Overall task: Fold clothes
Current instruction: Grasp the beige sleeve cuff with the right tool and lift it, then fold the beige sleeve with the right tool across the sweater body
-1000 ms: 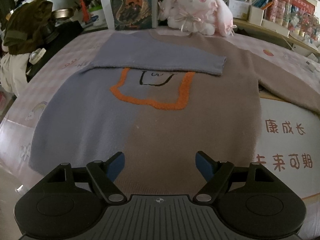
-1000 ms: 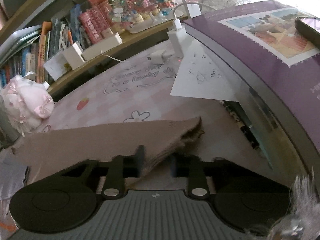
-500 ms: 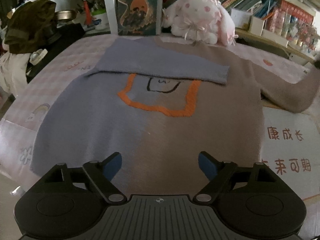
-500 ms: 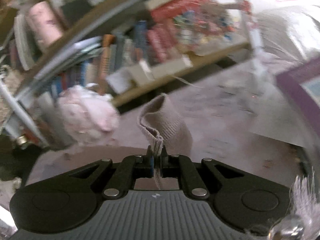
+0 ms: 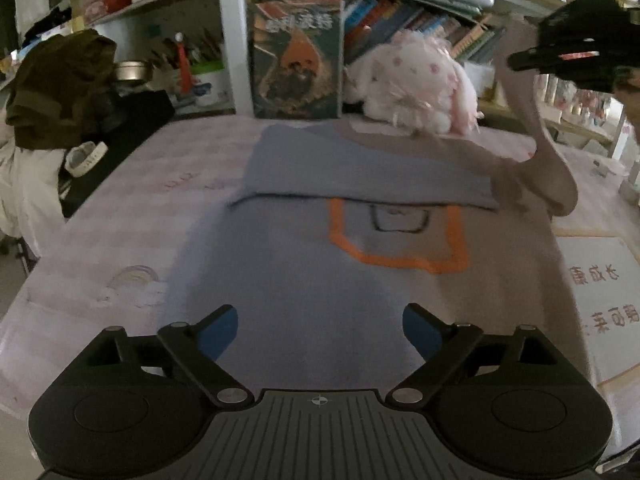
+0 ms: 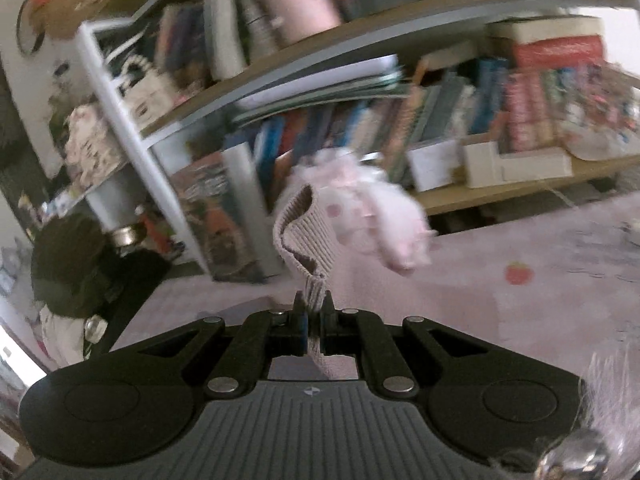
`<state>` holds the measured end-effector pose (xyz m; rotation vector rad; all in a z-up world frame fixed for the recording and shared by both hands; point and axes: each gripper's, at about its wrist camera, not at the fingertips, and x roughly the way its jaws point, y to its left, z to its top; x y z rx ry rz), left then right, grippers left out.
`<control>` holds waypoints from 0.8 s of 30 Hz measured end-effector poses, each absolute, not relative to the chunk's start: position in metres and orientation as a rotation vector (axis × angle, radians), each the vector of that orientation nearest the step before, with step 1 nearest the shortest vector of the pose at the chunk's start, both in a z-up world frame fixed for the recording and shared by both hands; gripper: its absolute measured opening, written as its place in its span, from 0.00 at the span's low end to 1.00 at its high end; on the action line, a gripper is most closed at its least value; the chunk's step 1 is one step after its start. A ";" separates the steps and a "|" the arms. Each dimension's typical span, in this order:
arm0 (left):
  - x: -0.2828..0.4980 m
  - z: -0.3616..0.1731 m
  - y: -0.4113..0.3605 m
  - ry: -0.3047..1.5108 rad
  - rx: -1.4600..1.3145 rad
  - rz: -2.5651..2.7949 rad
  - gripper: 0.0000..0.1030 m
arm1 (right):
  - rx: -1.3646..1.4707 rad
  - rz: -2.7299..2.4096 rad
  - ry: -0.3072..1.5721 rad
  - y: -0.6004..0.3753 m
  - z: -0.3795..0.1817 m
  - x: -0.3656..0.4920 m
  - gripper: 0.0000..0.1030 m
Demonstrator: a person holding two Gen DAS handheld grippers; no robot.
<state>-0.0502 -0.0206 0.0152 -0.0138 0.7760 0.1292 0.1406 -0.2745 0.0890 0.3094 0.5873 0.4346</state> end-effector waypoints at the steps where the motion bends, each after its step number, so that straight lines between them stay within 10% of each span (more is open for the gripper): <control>1: -0.052 0.016 -0.012 0.773 -0.013 0.120 0.90 | 0.302 0.435 0.592 -0.261 0.090 0.142 0.05; 20: -0.057 0.016 0.073 0.745 0.042 0.039 0.90 | 0.041 0.427 0.753 -0.073 0.024 0.176 0.05; 24: -0.057 0.014 0.082 0.750 0.029 0.044 0.90 | 0.031 0.458 0.798 -0.064 0.010 0.175 0.18</control>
